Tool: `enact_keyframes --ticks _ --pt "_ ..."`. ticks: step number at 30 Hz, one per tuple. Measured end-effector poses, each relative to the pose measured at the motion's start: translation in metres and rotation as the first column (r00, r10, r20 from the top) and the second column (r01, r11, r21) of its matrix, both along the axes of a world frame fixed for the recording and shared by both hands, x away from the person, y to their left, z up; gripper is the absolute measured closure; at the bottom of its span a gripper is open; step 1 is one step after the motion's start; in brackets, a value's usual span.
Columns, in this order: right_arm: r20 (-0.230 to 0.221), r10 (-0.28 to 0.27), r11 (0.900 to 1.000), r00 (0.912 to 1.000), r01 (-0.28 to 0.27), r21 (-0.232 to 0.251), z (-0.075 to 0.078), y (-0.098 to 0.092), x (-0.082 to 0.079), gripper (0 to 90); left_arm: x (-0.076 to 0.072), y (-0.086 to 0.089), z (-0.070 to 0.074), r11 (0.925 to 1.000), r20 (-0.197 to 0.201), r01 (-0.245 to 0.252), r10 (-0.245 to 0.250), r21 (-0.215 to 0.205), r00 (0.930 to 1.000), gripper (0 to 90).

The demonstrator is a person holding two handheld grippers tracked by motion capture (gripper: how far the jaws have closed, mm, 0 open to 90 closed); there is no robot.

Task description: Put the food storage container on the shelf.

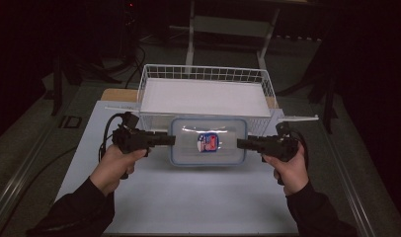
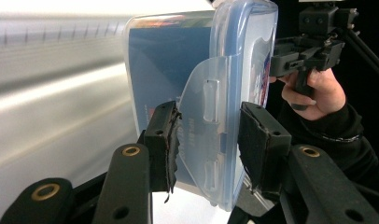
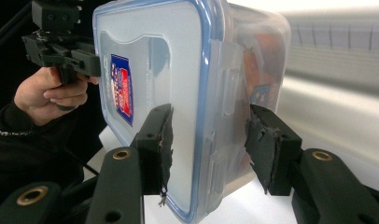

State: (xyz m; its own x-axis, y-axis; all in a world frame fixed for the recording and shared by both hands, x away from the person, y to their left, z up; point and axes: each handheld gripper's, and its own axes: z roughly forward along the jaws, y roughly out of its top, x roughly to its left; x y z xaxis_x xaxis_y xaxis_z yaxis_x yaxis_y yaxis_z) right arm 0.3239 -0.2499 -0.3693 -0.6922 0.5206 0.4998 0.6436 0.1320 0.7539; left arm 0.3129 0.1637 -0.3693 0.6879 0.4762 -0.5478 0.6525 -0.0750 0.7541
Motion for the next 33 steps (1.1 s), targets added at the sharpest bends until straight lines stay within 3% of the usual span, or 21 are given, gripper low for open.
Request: enact_keyframes --ticks 8,14,22,29,33 --pt "0.056 -0.026 0.999 0.9981 0.025 0.02 0.04 0.001 0.019 51.9 0.022 0.0 0.038 1.0 0.047 -0.008 0.008 -0.001 0.9989 58.4" --pt "0.083 -0.048 0.998 0.9954 0.045 0.041 0.056 0.002 0.034 51.9 0.037 -0.001 0.055 0.9994 0.078 -0.034 0.034 -0.004 0.9964 58.0" --pt "0.086 -0.064 0.998 0.9942 0.062 0.031 0.066 0.006 0.057 51.8 0.061 0.001 0.058 0.9981 0.074 -0.06 0.061 -0.015 0.9954 57.5" --pt "0.066 -0.084 0.996 0.9943 0.081 0.044 0.062 0.006 0.076 51.7 0.081 0.0 0.056 0.9972 0.064 -0.074 0.074 -0.01 0.9952 57.1" --pt "0.048 -0.089 0.996 0.9949 0.088 0.027 0.058 0.008 0.086 51.5 0.092 -0.001 0.05 0.9966 0.039 -0.083 0.083 0.001 0.9958 56.8"
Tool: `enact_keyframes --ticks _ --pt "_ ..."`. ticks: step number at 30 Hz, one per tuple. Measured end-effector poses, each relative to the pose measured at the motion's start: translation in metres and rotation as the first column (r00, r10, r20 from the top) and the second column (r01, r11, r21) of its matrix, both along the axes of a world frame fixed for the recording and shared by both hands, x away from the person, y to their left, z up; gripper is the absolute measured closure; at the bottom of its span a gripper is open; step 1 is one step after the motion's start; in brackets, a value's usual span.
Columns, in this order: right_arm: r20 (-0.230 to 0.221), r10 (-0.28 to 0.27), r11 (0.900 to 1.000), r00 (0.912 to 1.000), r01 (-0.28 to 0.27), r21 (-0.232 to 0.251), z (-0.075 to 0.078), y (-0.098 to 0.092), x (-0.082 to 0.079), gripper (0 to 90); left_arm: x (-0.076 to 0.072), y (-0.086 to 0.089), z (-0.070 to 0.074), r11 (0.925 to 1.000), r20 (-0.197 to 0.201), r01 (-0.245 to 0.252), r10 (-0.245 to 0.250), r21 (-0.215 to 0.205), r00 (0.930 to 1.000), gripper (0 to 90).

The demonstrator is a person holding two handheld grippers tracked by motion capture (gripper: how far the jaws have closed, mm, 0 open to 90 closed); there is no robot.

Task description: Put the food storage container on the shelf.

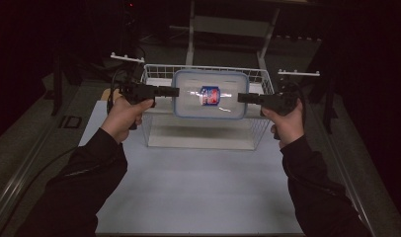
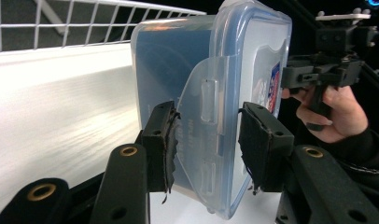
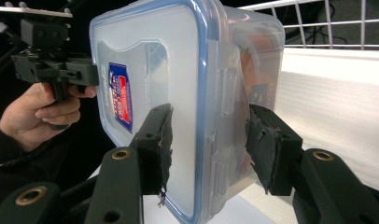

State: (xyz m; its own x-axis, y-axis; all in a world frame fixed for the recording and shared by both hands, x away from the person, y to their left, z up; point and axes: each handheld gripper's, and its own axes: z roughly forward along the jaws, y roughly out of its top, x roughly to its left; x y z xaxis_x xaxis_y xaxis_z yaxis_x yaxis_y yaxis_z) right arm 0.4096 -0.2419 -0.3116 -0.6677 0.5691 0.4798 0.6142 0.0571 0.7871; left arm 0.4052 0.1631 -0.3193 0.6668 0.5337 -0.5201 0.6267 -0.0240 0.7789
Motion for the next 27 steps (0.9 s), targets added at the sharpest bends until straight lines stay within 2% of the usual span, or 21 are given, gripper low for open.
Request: enact_keyframes --ticks 1,3,6,12,15,16,19,27 --pt "-0.005 -0.004 1.0 1.0 0.004 -0.001 -0.002 0.0 0.003 51.5 0.002 0.0 -0.001 1.0 -0.007 -0.002 0.002 0.002 1.0 56.6" --pt "-0.014 -0.004 1.0 0.9999 0.004 0.006 -0.004 0.001 0.006 51.5 0.003 0.001 -0.002 1.0 0.005 -0.009 0.009 -0.003 0.9999 56.5" --pt "-0.005 -0.007 1.0 1.0 0.007 0.006 -0.005 0.002 0.009 51.4 0.005 0.002 -0.003 0.9998 -0.003 -0.015 0.015 -0.016 0.9999 56.5" --pt "-0.032 -0.011 1.0 0.9994 0.012 0.003 -0.003 0.003 0.014 50.2 0.01 0.002 -0.004 0.9994 -0.01 -0.023 0.022 -0.025 0.9997 56.1" --pt "-0.031 -0.019 1.0 0.9993 0.019 0.002 -0.003 0.004 0.017 49.2 0.012 0.0 -0.004 0.9987 0.004 -0.048 0.048 -0.019 0.9988 54.7" --pt "-0.036 -0.02 1.0 0.9992 0.02 0.011 -0.004 0.004 0.018 46.4 0.013 -0.001 -0.004 0.9985 0.006 -0.051 0.051 -0.022 0.9987 54.4" --pt "-0.029 -0.04 0.999 0.9988 0.04 -0.004 -0.004 0.008 0.02 45.5 0.017 -0.003 -0.006 0.997 0.0 -0.072 0.072 -0.029 0.9974 52.7" --pt "-0.053 -0.082 0.997 0.9952 0.081 -0.018 -0.003 0.013 0.029 41.2 0.032 -0.008 -0.007 0.9945 -0.033 -0.1 0.099 -0.029 0.9945 48.3"
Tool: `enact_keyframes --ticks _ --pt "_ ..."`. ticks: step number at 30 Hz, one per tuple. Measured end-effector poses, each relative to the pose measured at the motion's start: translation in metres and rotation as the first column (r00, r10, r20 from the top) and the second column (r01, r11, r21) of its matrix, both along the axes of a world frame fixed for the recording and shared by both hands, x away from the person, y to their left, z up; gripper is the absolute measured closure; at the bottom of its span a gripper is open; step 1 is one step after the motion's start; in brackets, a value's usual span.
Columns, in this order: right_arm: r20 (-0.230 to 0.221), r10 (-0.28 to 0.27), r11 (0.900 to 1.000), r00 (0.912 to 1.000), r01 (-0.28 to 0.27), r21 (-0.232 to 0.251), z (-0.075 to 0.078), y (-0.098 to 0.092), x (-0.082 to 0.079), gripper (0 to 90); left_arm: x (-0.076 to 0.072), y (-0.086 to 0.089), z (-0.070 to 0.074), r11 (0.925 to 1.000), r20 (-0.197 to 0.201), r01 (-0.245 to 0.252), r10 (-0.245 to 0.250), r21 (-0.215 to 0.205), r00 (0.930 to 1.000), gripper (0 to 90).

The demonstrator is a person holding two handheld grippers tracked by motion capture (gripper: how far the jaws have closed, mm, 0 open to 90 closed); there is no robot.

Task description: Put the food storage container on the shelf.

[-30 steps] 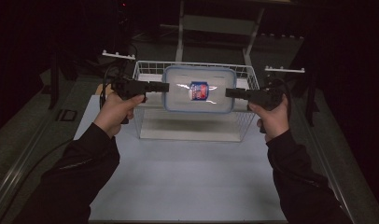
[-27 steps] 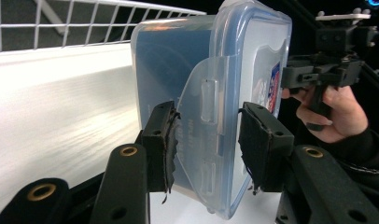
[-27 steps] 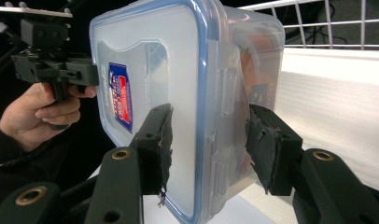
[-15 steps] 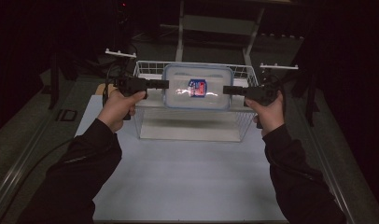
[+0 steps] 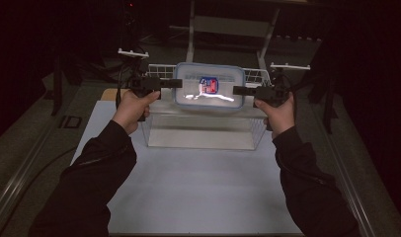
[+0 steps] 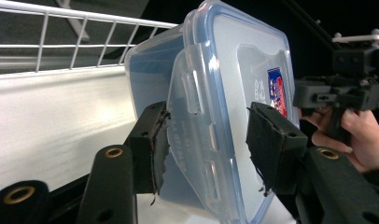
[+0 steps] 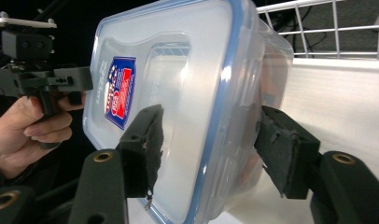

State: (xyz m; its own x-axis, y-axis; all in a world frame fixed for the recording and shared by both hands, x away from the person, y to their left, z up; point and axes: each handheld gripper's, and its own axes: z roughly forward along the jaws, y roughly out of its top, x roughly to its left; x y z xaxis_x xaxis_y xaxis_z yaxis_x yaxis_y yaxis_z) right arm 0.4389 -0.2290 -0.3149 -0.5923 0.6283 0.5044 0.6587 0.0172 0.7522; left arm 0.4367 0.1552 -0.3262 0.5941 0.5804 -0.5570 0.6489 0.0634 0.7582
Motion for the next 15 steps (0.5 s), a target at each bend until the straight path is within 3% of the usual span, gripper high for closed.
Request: enact_keyframes --ticks 11,15 --pt "-0.066 -0.027 0.999 0.9975 0.03 0.042 -0.003 -0.003 0.021 39.2 0.019 -0.005 -0.003 0.9986 -0.069 -0.042 0.04 -0.033 0.9968 46.1" --pt "-0.096 -0.03 0.998 0.995 0.035 0.051 -0.004 -0.003 0.028 37.1 0.023 -0.007 -0.004 0.9981 -0.079 -0.057 0.056 -0.021 0.9953 43.6"
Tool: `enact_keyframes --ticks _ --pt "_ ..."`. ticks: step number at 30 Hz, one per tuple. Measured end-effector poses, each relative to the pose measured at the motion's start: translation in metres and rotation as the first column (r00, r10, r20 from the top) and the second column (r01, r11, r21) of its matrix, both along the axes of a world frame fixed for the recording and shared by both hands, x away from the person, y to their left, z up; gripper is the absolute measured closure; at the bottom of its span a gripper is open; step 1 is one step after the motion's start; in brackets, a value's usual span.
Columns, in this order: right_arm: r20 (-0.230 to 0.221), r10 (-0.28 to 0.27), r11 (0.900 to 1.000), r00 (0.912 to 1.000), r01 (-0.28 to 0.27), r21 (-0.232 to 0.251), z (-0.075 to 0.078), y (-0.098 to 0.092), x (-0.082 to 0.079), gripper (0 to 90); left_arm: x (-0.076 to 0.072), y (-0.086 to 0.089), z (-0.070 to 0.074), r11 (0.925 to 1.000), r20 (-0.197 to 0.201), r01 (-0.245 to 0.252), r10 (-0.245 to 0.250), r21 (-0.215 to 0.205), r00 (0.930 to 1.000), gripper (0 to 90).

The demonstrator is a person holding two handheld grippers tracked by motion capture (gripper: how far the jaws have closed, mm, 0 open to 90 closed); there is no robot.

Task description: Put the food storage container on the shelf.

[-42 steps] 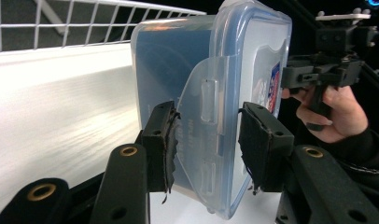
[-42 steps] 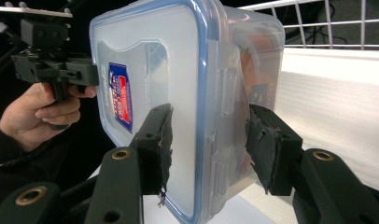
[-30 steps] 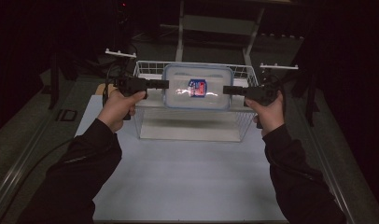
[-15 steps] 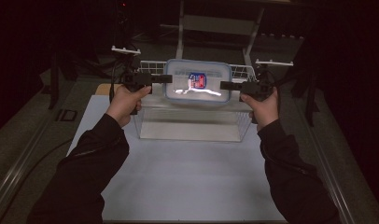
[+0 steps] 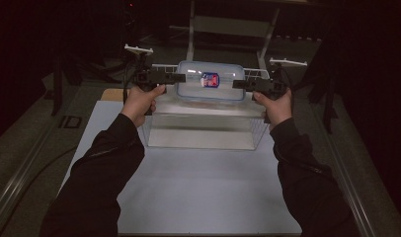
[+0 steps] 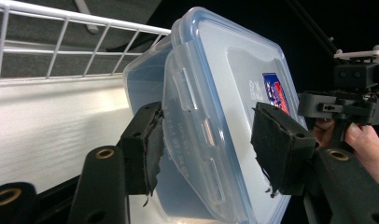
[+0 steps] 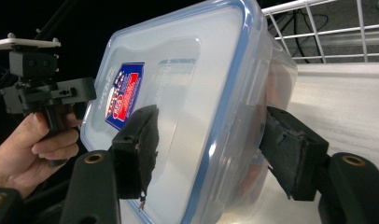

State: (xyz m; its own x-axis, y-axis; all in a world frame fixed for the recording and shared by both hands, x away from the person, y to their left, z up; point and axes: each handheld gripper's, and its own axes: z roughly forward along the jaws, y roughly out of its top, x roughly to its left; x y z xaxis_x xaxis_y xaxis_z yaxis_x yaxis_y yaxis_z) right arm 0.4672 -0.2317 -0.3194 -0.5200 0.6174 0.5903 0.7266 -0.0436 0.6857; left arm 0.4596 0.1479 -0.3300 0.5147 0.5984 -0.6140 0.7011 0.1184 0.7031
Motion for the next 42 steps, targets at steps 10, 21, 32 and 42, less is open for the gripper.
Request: enact_keyframes --ticks 10,21,32,42 --pt "-0.045 -0.027 1.0 0.9986 0.027 0.0 -0.005 -0.003 0.012 33.8 0.003 -0.001 -0.002 0.9987 0.003 -0.041 0.041 0.031 0.9992 42.0" --pt "0.124 -0.022 0.999 0.9921 0.025 -0.025 0.027 -0.012 -0.021 35.2 -0.036 0.021 0.011 0.9999 0.215 -0.009 0.011 -0.01 0.9765 23.4" --pt "0.238 0.118 0.993 0.964 -0.11 -0.045 0.034 0.006 -0.078 51.8 -0.088 0.01 -0.001 0.9953 0.33 0.06 -0.082 0.076 0.9405 0.0" --pt "0.223 0.232 0.965 0.9469 -0.195 -0.173 -0.002 0.033 -0.099 89.8 -0.127 -0.003 -0.035 0.9939 0.4 0.044 -0.081 0.101 0.9131 0.0"
